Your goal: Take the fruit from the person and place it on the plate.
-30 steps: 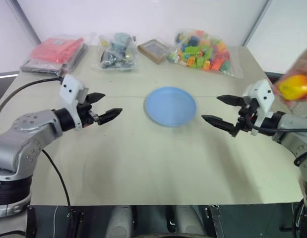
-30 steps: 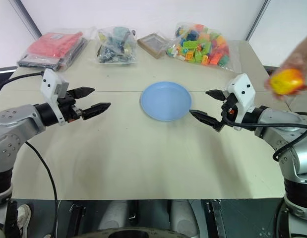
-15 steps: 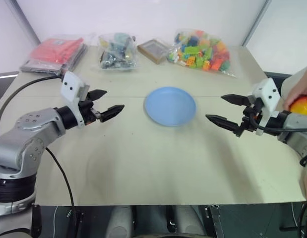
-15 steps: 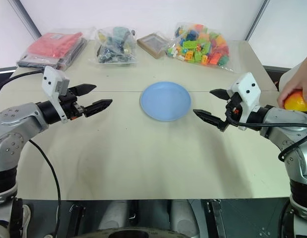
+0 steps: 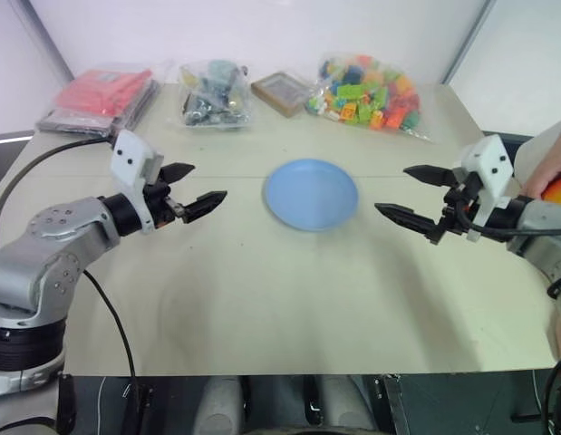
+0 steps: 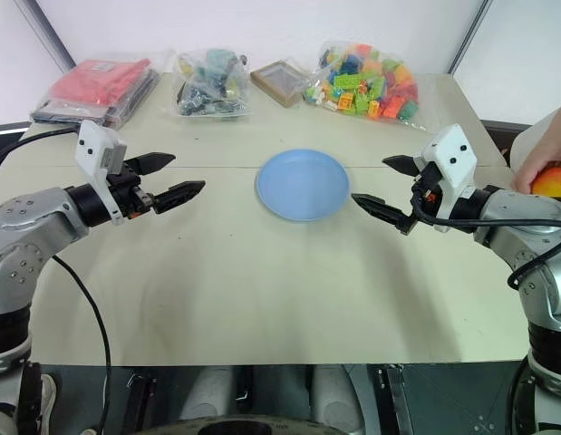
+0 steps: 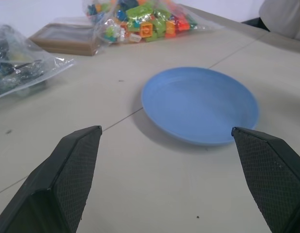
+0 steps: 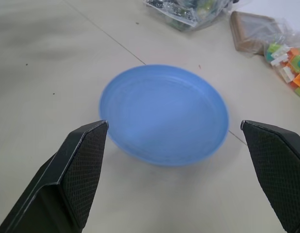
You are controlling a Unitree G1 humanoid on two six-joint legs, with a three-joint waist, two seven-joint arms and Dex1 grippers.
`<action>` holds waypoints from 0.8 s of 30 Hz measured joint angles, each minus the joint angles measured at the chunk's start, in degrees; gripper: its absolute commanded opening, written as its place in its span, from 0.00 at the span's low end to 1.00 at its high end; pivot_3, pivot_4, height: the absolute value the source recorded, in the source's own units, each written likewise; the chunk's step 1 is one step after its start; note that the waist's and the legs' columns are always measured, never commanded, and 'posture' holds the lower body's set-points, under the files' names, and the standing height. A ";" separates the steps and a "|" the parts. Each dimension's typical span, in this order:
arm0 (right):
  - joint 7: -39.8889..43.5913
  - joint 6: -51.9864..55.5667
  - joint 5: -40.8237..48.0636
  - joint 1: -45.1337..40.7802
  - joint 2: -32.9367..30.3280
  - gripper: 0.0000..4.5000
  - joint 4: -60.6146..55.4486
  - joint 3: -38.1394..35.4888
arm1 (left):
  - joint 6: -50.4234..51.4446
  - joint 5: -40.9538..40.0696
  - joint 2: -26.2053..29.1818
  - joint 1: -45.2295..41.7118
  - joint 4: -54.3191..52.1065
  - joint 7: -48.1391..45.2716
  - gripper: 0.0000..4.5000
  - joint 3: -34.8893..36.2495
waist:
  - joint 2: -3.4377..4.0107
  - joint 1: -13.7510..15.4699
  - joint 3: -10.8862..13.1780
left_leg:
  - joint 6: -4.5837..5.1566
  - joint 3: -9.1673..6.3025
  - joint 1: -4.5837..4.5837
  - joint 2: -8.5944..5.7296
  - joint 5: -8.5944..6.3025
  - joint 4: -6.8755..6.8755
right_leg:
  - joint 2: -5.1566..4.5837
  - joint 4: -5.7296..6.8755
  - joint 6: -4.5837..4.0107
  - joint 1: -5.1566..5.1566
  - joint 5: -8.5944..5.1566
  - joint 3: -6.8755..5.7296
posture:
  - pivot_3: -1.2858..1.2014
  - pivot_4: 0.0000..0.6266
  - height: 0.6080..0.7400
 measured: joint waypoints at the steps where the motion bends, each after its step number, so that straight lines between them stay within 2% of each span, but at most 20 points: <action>1: -0.01 0.00 0.00 0.00 0.00 1.00 0.00 0.03 | 0.00 0.00 -0.10 0.00 -0.10 0.07 1.00 -0.01 | 0.00 0.00 0.00 | 0.00 0.00 0.00 0.00 0.00 0.00 | 0.00 0.00 0.00 0.00 0.00 0.00 | 0.52 0.24 0.93; 24: -0.64 0.37 0.07 0.08 0.16 1.00 -0.02 0.05 | -1.33 0.95 -1.32 -1.28 0.12 -0.05 1.00 -0.23 | 0.00 0.00 0.00 | 0.00 0.00 0.00 0.00 0.00 0.02 | 0.00 0.01 0.00 0.01 0.00 0.00 | 0.52 0.24 0.93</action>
